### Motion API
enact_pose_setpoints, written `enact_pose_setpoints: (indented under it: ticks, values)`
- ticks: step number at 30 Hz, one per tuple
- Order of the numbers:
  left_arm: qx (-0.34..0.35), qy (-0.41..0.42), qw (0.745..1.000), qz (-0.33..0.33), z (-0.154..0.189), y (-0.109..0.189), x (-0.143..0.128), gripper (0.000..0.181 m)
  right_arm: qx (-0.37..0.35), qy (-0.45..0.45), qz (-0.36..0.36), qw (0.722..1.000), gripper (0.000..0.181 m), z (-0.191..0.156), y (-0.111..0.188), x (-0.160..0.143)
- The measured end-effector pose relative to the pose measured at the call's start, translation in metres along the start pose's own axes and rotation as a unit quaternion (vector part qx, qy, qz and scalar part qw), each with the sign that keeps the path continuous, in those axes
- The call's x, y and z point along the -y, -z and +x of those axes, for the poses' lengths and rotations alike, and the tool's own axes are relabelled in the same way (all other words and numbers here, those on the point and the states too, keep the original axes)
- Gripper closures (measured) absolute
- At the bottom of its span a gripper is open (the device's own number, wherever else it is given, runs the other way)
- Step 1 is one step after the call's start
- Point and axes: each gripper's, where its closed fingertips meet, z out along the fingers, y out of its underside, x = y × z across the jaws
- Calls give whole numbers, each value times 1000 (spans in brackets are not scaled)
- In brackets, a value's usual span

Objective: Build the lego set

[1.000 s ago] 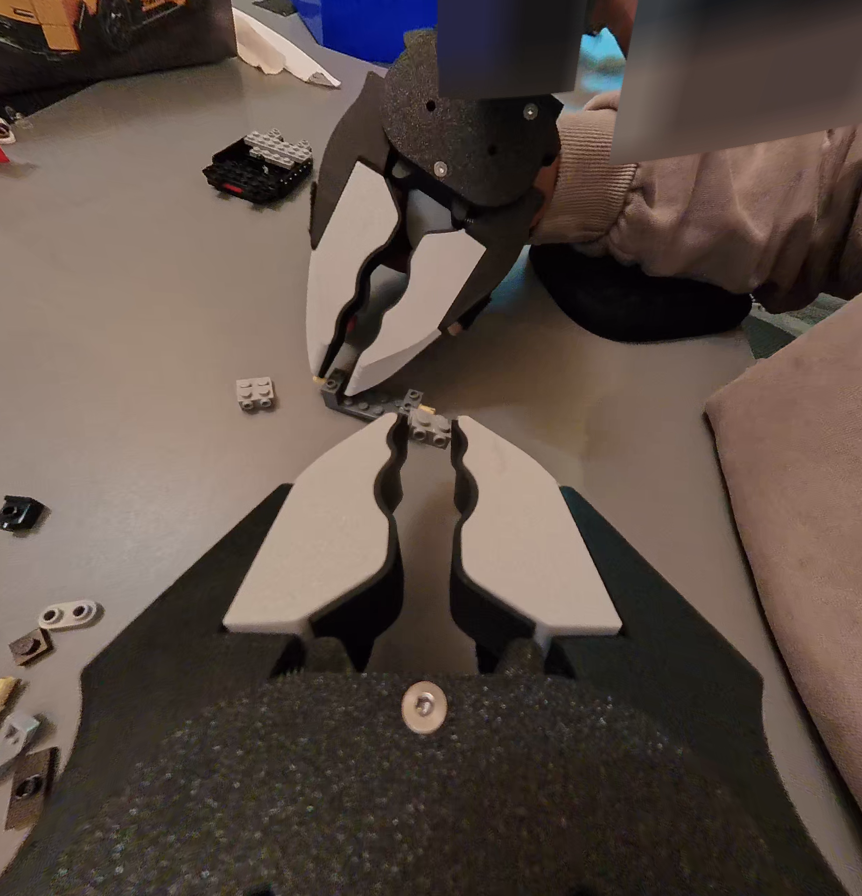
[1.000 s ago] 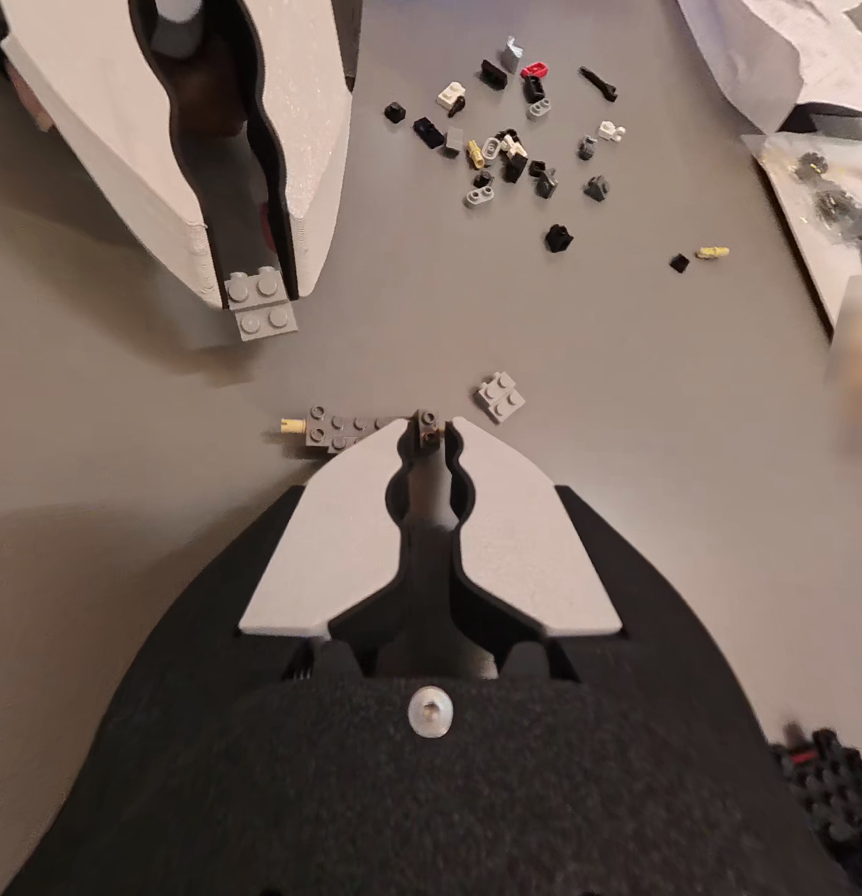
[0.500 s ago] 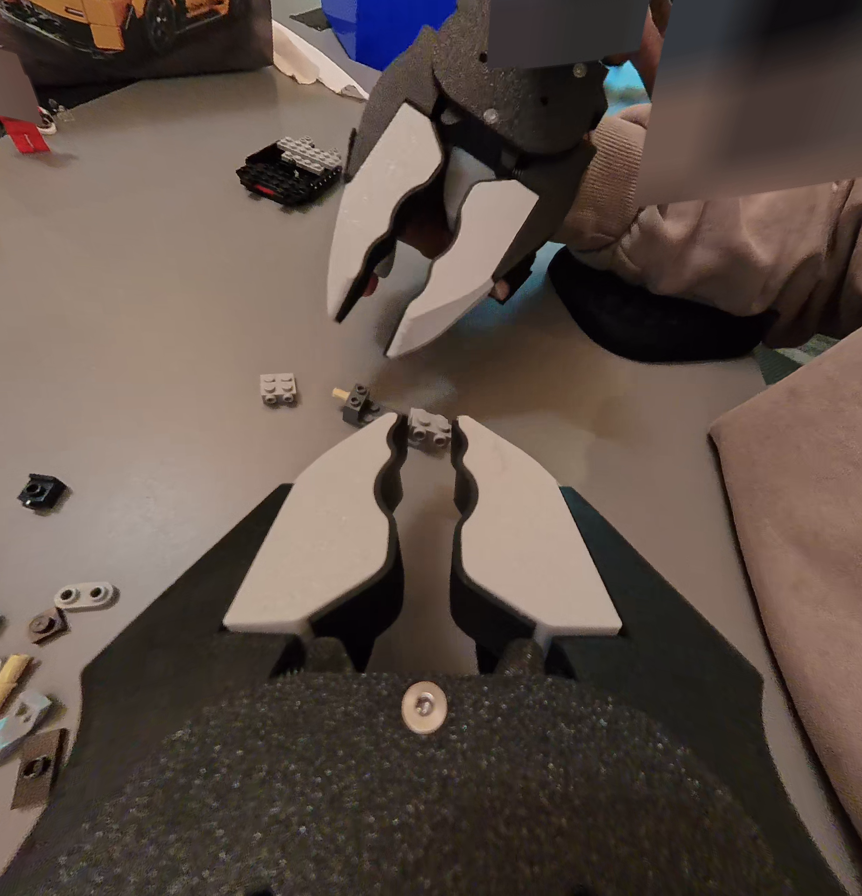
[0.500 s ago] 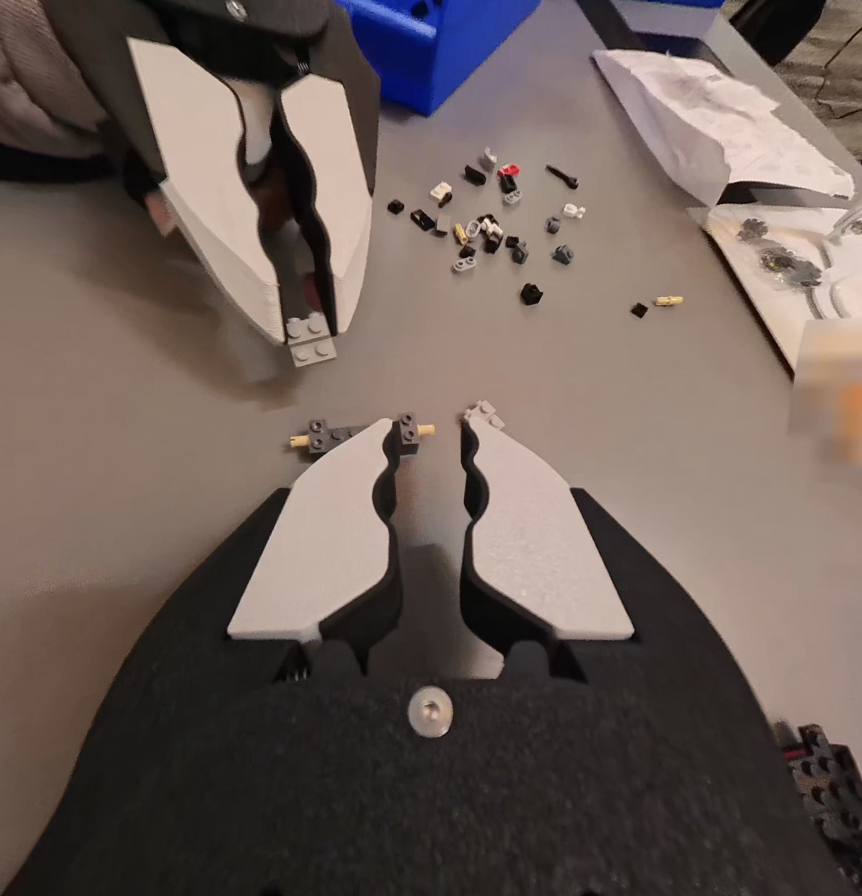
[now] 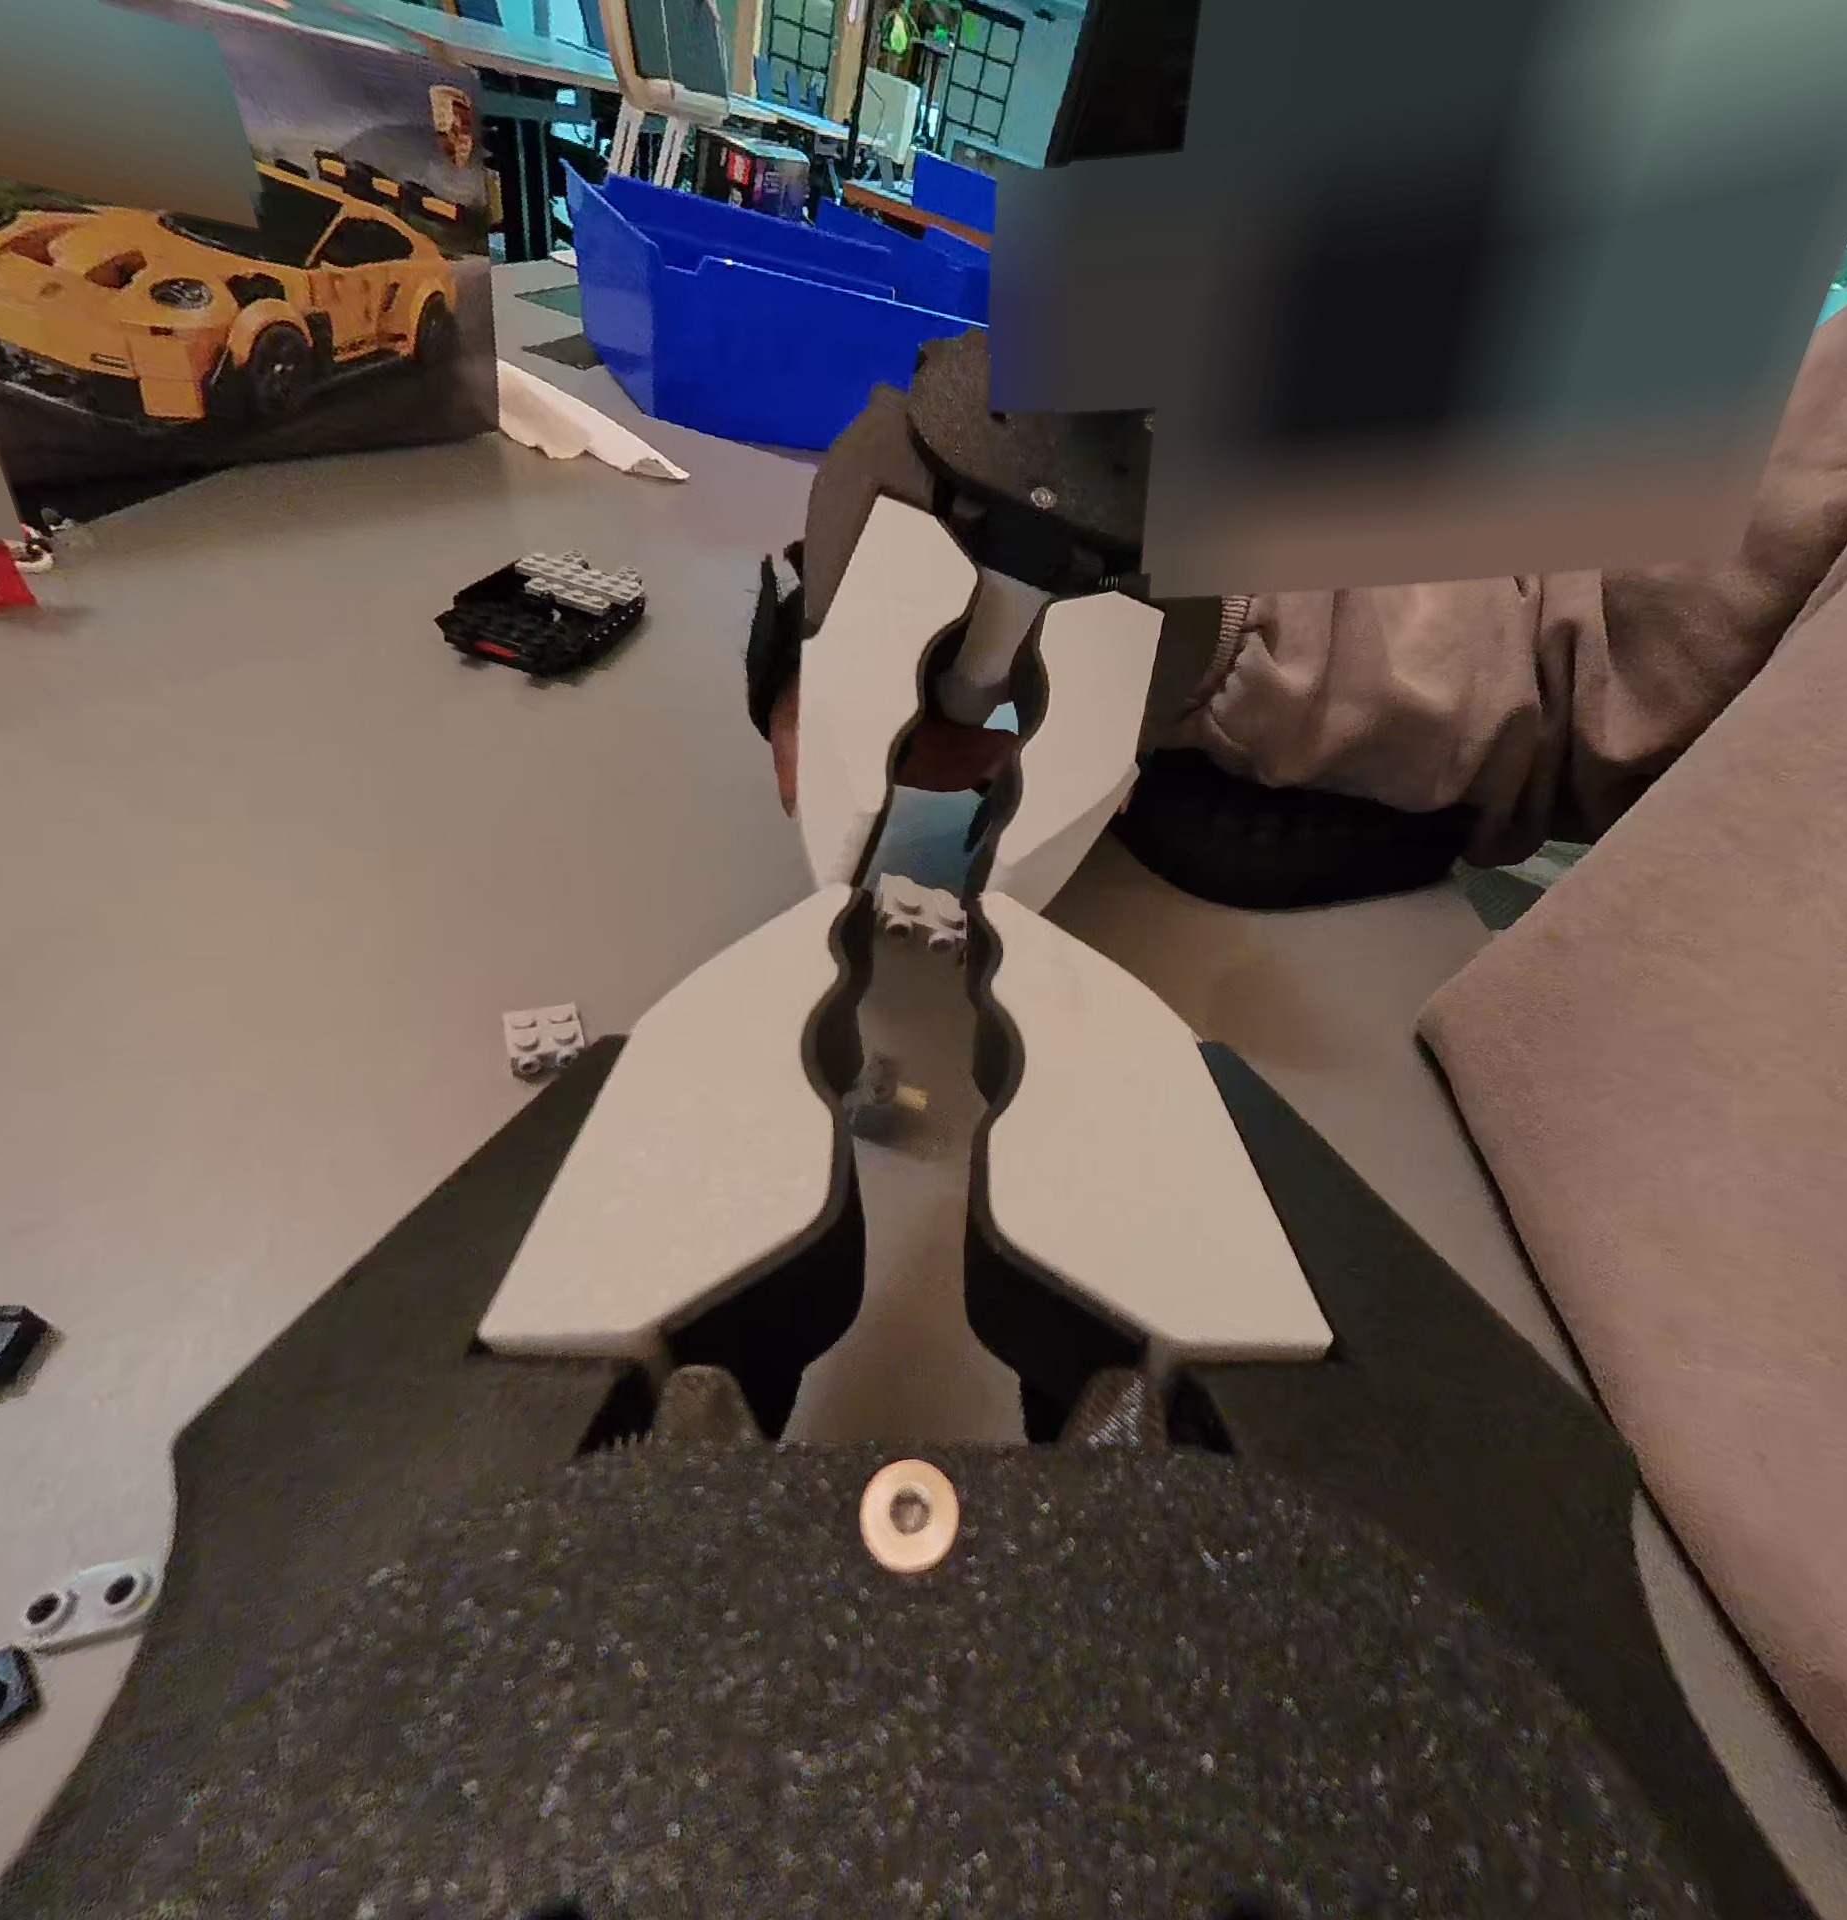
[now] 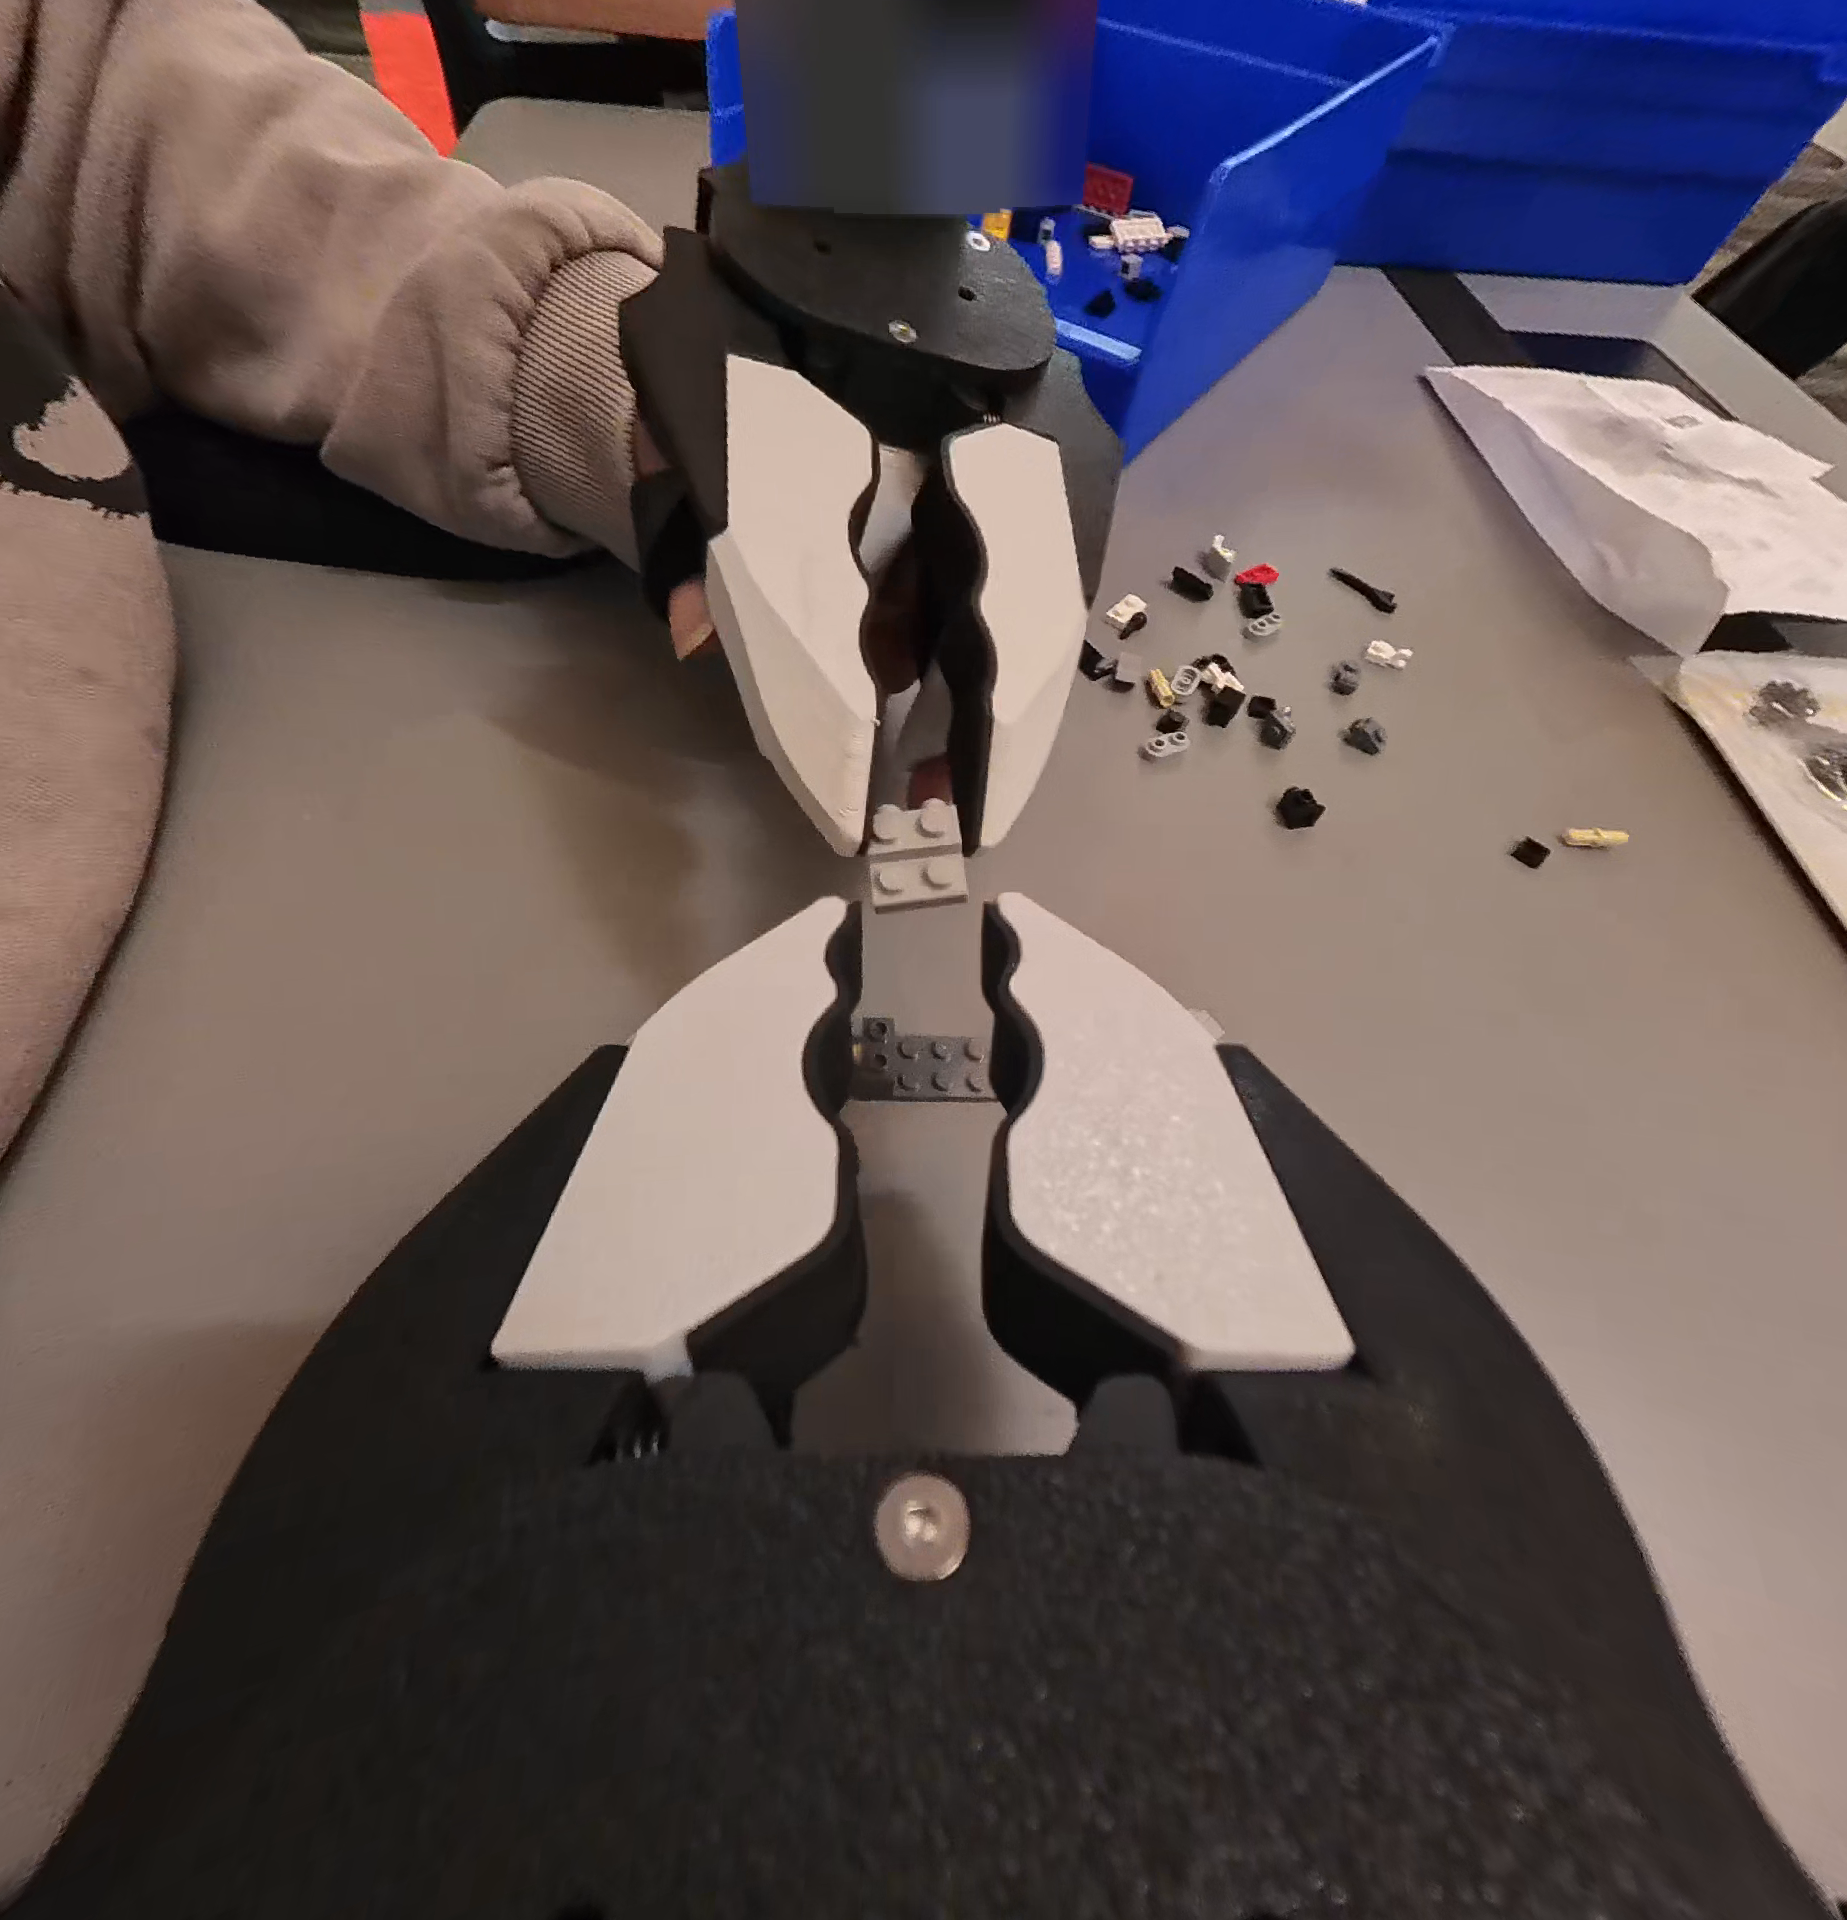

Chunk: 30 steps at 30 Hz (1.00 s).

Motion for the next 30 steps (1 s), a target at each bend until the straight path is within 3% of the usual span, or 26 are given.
enact_pose_setpoints:
  ticks: [9,22,30]
  values:
    - [1,-8,1000,-25,-3,-5,-5,164,-5,0,-3,1000,165,2,1,-2]
    - [65,-80,975,-198,-32,-5,-48,155,-22,-50,-135,989,165,16,-10,-53]
    - [43,-84,967,-235,-38,-13,-54,148,-26,-41,-159,986,165,16,-14,-55]
